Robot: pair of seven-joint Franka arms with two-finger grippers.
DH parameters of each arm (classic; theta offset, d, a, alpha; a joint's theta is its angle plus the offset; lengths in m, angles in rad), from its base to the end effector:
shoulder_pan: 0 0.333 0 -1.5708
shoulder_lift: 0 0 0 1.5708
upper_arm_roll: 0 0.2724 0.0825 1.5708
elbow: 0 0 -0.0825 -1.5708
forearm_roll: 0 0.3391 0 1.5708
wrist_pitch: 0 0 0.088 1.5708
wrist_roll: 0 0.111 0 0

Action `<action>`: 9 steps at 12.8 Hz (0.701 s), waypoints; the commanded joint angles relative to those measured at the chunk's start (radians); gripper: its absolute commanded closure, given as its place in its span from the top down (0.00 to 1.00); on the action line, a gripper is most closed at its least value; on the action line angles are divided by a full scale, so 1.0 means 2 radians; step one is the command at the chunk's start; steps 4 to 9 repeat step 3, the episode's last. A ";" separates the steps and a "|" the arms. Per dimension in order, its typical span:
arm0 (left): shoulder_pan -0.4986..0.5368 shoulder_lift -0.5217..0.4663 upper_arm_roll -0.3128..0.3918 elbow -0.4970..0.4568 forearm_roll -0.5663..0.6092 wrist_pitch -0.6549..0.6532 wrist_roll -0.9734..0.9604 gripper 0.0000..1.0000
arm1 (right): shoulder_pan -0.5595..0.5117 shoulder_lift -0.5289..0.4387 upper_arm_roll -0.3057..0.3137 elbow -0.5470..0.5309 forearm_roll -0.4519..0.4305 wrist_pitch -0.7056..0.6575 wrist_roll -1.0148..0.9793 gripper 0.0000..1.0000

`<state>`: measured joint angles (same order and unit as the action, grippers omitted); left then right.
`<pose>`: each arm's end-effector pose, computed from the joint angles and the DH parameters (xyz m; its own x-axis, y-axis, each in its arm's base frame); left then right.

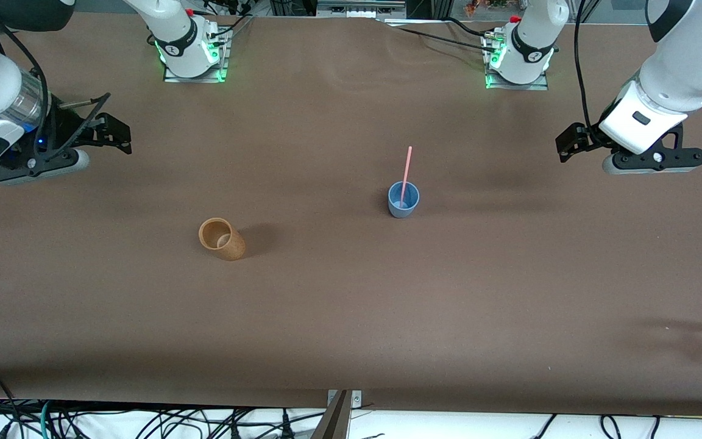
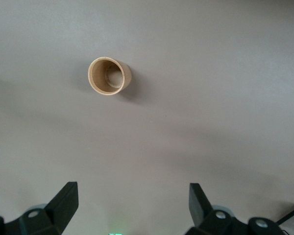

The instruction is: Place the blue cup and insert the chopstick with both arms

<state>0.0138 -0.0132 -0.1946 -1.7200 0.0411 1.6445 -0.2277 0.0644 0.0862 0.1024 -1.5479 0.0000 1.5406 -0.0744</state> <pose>0.4994 -0.0874 0.5259 0.9977 0.0441 -0.0512 0.0412 -0.9976 -0.0563 0.5195 0.0854 0.5397 0.9668 0.2386 -0.0920 0.2382 -0.9711 -0.0157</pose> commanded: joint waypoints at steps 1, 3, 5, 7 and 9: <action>0.000 0.004 0.002 0.012 -0.006 -0.008 0.013 1.00 | 0.000 -0.027 0.002 -0.031 -0.005 0.011 0.000 1.00; 0.000 0.005 0.002 0.012 -0.006 -0.008 0.013 1.00 | 0.000 -0.029 0.001 -0.031 -0.005 0.011 0.000 1.00; 0.000 0.005 0.002 0.012 -0.006 -0.008 0.013 1.00 | 0.000 -0.029 0.001 -0.031 -0.005 0.011 0.000 1.00; 0.000 0.005 0.002 0.012 -0.006 -0.008 0.013 1.00 | 0.000 -0.029 0.001 -0.031 -0.005 0.011 0.000 1.00; 0.000 0.005 0.002 0.012 -0.006 -0.008 0.013 1.00 | 0.000 -0.029 0.001 -0.031 -0.005 0.011 0.000 1.00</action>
